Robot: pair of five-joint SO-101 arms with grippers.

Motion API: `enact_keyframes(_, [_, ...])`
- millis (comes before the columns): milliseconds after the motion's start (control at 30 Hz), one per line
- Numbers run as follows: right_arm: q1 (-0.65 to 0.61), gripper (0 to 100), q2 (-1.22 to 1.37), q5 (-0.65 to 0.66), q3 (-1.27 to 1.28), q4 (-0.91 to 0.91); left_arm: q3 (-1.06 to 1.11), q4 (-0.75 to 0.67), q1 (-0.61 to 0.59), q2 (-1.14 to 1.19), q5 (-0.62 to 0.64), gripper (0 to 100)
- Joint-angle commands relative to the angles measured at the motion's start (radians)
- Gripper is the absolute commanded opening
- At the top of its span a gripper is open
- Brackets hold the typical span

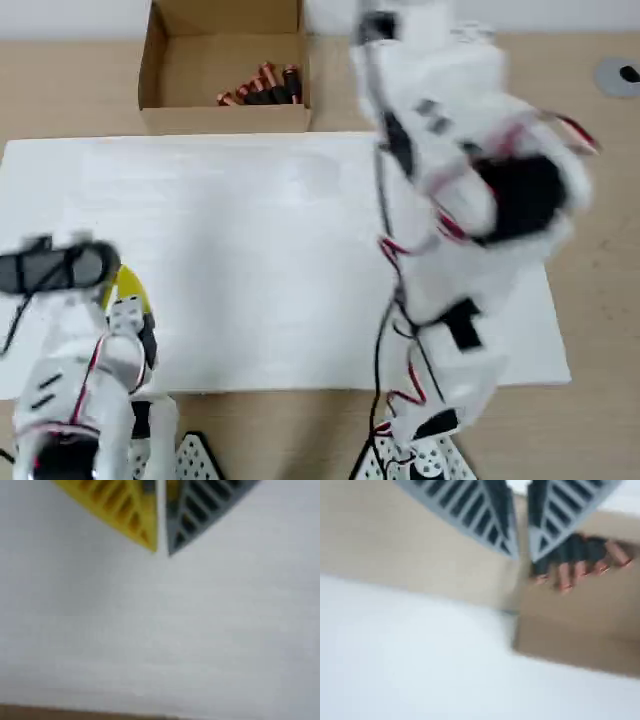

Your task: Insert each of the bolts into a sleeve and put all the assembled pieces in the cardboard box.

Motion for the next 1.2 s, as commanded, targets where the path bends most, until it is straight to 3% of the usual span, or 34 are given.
enact_keyframes(0, [0.097, 0.9, -0.226, -0.008, 0.275, 0.02, 0.101, -0.132, -0.018, -0.001, -0.081, 1])
enact_keyframes(267, [0.162, 0.9, -0.929, -0.005, 1.486, -0.003, 0.318, -0.15, -0.034, -0.025, -0.187, 1])
enact_keyframes(400, [0.18, 0.9, -1.33, 0.023, 2.031, -0.189, 0.42, -0.203, -0.025, -0.025, -0.196, 1])
enact_keyframes(533, [0.173, 0.9, -1.733, 0.089, 2.419, -0.319, 0.505, -0.287, -0.028, -0.025, -0.193, 1])
enact_keyframes(733, [0.179, 0.9, -2.158, 0.112, 2.701, -0.347, 0.634, -0.361, -0.025, -0.025, -0.195, 1])
enact_keyframes(933, [0.173, 0.9, -2.063, 0.106, 2.826, -0.39, 0.651, -0.361, -0.026, -0.025, -0.196, 1])
enact_keyframes(1167, [0.177, 0.9, -2.147, 0.114, 3.025, -0.416, 0.651, -0.356, -0.026, -0.025, -0.198, 1])
